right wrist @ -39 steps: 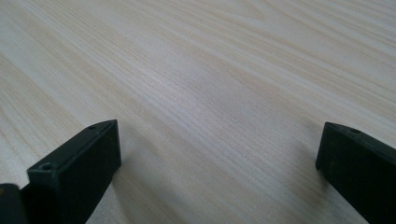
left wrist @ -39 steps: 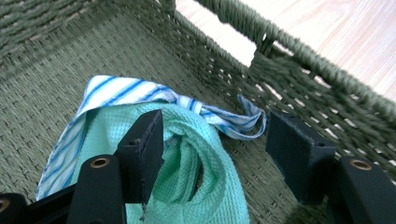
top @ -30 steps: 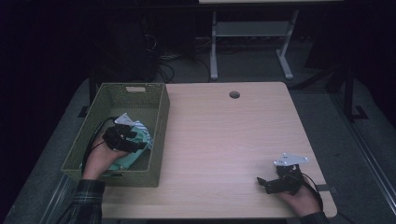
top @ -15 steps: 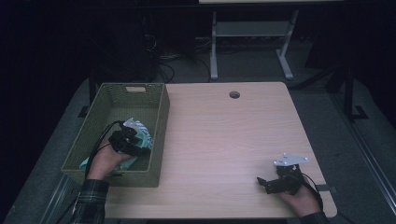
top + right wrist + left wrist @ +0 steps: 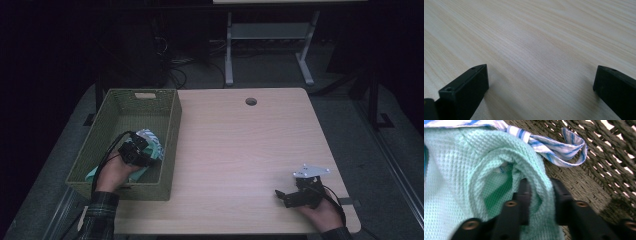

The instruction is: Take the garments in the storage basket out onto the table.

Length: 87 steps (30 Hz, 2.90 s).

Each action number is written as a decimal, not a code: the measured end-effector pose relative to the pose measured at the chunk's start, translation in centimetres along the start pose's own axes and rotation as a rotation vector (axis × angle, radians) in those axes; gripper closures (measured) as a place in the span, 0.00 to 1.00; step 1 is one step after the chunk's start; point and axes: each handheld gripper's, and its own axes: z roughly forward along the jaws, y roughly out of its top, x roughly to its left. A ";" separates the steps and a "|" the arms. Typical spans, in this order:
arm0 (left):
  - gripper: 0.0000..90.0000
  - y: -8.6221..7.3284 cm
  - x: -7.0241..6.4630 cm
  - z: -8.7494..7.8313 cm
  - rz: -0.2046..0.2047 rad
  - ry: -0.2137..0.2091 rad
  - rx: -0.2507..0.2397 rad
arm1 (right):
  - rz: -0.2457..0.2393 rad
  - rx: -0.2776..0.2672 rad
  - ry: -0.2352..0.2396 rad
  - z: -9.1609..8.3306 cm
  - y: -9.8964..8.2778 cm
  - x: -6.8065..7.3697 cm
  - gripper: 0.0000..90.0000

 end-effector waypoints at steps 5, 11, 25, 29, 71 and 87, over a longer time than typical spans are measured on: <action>0.94 0.0 0.2 -0.5 -0.036 0.003 -0.020 | 0.000 -0.001 0.000 0.0 0.0 0.0 0.00; 0.94 -0.2 0.8 -1.2 -0.074 -0.037 -0.070 | 0.000 0.000 0.000 0.0 0.0 0.0 0.00; 0.95 -0.6 2.0 -5.4 -0.132 -0.072 -0.230 | 0.005 0.002 0.001 0.0 0.0 0.0 0.00; 0.95 -0.5 2.2 -6.2 -0.139 -0.073 -0.261 | 0.005 0.002 0.001 0.0 0.0 0.0 0.00; 0.95 1.5 2.8 -15.1 -0.172 -0.109 -0.634 | 0.005 0.002 0.001 0.0 0.0 0.0 0.00; 0.95 3.7 1.7 -17.9 -0.126 -0.160 -0.733 | 0.004 0.002 0.000 0.0 0.0 0.0 0.00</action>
